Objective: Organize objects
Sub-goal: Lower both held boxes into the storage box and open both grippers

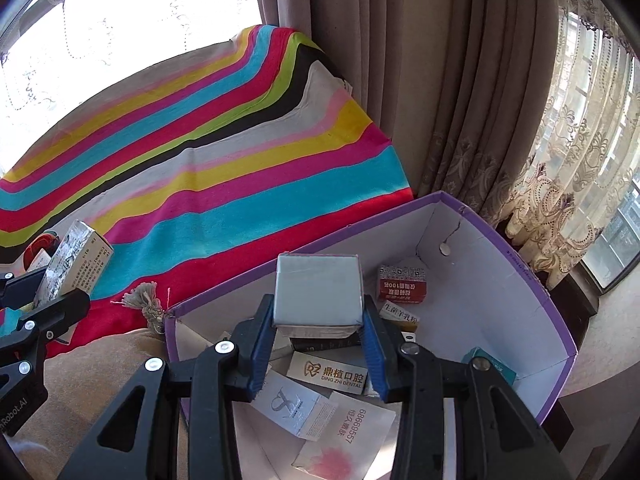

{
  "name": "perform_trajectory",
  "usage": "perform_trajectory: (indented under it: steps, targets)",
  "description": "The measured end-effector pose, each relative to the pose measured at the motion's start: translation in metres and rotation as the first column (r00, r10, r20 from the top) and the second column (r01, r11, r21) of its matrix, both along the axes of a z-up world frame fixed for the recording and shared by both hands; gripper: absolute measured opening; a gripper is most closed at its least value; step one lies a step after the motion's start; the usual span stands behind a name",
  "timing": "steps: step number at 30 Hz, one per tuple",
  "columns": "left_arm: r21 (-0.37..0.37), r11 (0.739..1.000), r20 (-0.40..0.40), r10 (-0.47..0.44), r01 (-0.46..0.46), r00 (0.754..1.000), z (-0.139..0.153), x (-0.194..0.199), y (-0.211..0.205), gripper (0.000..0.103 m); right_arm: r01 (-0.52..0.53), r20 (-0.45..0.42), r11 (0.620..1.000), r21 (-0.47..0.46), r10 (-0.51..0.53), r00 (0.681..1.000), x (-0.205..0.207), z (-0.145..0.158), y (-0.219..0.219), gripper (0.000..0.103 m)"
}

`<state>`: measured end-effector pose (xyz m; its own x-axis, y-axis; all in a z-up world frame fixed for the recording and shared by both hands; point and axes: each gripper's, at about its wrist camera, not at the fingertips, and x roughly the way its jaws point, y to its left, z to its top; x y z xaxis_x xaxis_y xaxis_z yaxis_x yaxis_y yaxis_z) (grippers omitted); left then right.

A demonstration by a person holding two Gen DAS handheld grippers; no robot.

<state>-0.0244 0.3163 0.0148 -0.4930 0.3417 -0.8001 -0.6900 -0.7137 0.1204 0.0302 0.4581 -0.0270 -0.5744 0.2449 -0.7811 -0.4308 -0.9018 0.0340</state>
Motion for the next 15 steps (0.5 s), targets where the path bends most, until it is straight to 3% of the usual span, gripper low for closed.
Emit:
perform_trajectory:
  steps: [5,13,14,15]
  targets:
    - [0.019,0.997,0.014,-0.075,0.075,0.997,0.000,0.008,0.012,0.037,0.019,-0.003,1.000,-0.006,-0.019,1.000,0.003,-0.002,0.007,0.041]
    - [0.139,0.979,0.065,-0.160,0.150,0.985,0.007,0.008,0.013,0.037,0.070,-0.030,0.997,-0.045,-0.071,0.997,0.010,-0.003,0.021,0.042]
    - [0.169,0.972,0.091,-0.179,0.162,0.980,0.007,0.007,0.013,0.040,0.078,-0.035,0.996,-0.046,-0.079,0.996,0.011,-0.002,0.022,0.043]
    - [0.192,0.968,0.124,-0.188,0.162,0.974,0.006,0.004,0.012,0.060,0.086,-0.042,0.995,-0.045,-0.088,0.995,0.012,-0.001,0.023,0.047]
